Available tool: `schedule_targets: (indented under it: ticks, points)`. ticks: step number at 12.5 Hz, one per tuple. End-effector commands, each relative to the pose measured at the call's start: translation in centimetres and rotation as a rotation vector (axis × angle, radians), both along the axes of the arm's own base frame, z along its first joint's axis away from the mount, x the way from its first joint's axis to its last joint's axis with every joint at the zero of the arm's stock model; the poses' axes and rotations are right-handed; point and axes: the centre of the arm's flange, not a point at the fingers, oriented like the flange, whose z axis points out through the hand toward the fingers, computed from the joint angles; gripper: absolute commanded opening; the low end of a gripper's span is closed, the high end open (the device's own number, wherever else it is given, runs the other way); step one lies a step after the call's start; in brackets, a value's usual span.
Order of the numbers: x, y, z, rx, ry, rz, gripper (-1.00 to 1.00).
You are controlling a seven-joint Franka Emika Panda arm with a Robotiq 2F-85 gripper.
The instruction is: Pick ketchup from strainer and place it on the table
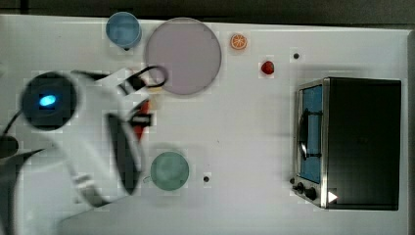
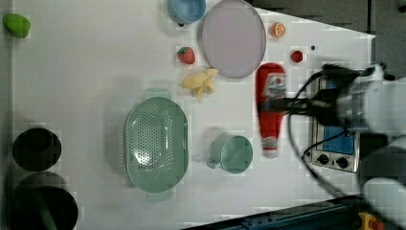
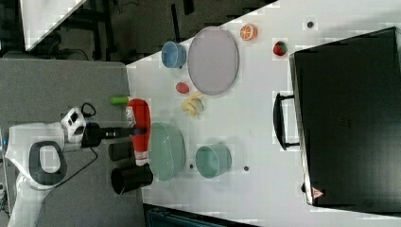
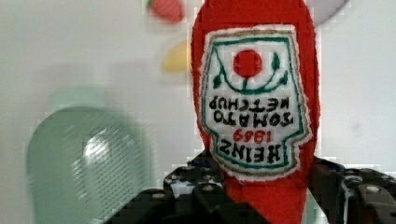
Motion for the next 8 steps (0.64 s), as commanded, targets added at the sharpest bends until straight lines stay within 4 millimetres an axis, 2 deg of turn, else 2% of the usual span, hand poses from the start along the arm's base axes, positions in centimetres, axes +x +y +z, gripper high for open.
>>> schedule_targets:
  ticks: [1,3,5,6,8]
  points:
    - [2.2,-8.6,2.1,0.007,-0.042,0.081,0.13]
    - [2.7,-13.8,2.0,0.005,-0.039,0.064,0.13]
    - [2.6,-18.1,1.1,0.005,-0.023,0.001,0.13]
    - [2.2,-19.5,0.2,0.006,-0.004,-0.026,0.13]
    - [0.9,-21.2,-2.6,0.008,0.047,-0.059,0.13]
